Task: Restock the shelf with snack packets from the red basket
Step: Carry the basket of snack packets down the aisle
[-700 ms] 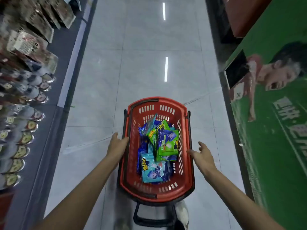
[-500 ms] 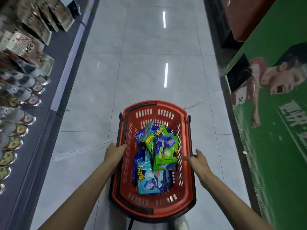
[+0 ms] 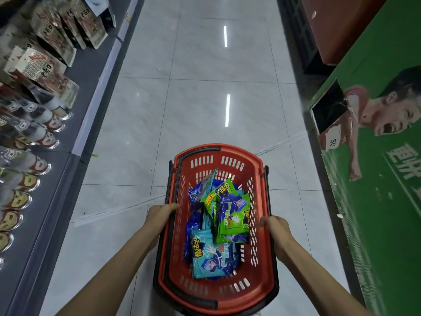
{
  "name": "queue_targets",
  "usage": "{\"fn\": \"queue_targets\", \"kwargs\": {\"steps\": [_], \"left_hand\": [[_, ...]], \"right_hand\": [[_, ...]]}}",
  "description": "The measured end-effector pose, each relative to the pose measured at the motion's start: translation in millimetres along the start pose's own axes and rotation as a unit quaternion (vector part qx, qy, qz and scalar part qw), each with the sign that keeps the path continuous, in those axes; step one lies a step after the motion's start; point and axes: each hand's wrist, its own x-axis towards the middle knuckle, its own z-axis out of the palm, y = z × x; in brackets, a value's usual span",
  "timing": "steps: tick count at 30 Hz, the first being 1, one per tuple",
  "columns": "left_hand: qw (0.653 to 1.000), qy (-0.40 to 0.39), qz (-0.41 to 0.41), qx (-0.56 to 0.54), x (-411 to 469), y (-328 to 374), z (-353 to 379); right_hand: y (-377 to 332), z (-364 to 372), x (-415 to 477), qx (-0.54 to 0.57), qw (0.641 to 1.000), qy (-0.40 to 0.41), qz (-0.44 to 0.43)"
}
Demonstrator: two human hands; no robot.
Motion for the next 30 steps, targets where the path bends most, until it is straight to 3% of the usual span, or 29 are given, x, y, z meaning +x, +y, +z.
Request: {"fn": "queue_targets", "kwargs": {"steps": [9,22,30], "left_hand": [[0.999,0.022,0.044,-0.017,-60.3,13.0,-37.0],[0.983,0.050,0.160,-0.070,-259.4,47.3,-162.3],[0.953,0.157,0.227,-0.123,-412.0,25.5,-236.3]], "right_hand": [[-14.6,-4.5,-66.3,0.007,0.999,0.029,-0.025],[-77.2,-26.1,-302.6,0.017,0.986,0.034,-0.162],[-86.8,-40.0,-440.9,0.007,0.969,0.001,-0.249]]}}
